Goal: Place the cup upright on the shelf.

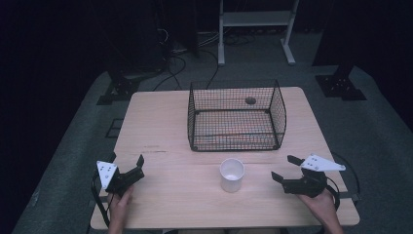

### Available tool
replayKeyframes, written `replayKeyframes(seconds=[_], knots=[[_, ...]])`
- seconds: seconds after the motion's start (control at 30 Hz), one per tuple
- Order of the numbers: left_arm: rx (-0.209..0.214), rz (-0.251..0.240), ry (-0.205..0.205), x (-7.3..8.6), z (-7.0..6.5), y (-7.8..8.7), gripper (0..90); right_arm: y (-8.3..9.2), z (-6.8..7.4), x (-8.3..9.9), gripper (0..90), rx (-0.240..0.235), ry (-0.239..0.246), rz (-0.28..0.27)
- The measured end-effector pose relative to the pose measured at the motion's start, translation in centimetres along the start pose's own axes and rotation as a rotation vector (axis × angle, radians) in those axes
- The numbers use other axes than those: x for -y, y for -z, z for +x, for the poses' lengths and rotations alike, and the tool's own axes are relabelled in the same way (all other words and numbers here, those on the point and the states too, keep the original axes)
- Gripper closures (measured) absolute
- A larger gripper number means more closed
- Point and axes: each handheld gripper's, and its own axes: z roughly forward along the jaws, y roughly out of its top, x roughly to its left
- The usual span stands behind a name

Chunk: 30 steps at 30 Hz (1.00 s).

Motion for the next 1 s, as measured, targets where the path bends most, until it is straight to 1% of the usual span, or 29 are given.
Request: replayKeyframes(seconds=[0.13, 0.23, 0.33, 0.4, 0.5, 0.67, 0.73, 0.77, 0.93, 1.0], knots=[[0.000, 0.000, -0.001, 0.0, 0.0, 0.0, 0.0, -0.3, 0.9, -0.2, 12.6, -0.024, 0.019, 0.001], [0.000, 0.000, -0.001, 0.0, 0.0, 0.0, 0.0, -0.5, 1.5, -0.4, 12.6, -0.054, 0.024, 0.002], [0.001, 0.000, -0.001, 0.0, 0.0, 0.0, 0.0, -0.6, 2.0, -0.4, 12.6, -0.064, 0.029, 0.004], [0.001, 0.000, -0.001, 0.0, 0.0, 0.0, 0.0, -1.0, 2.5, -0.3, 12.6, -0.083, 0.032, 0.008], [0.001, 0.000, -0.001, 0.0, 0.0, 0.0, 0.0, -1.1, 2.8, -0.3, 12.5, -0.092, 0.033, 0.013], [0.001, 0.000, -0.002, 0.0, 0.0, 0.0, 0.0, -1.8, 3.7, -0.1, 11.4, -0.117, 0.049, 0.028], [0.001, -0.001, -0.003, 0.0, 0.0, 0.0, 0.0, -1.9, 3.8, -0.1, 11.0, -0.119, 0.050, 0.032], [0.001, -0.001, -0.002, 0.0, 0.0, 0.0, 0.0, -2.1, 4.0, -0.1, 11.0, -0.133, 0.052, 0.034], [0.001, 0.000, -0.002, 0.0, 0.0, 0.0, 0.0, -2.4, 4.7, -0.2, 10.3, -0.155, 0.064, 0.035], [0.001, -0.001, -0.001, 0.0, 0.0, 0.0, 0.0, -2.7, 5.3, -0.2, 9.2, -0.168, 0.076, 0.039]])
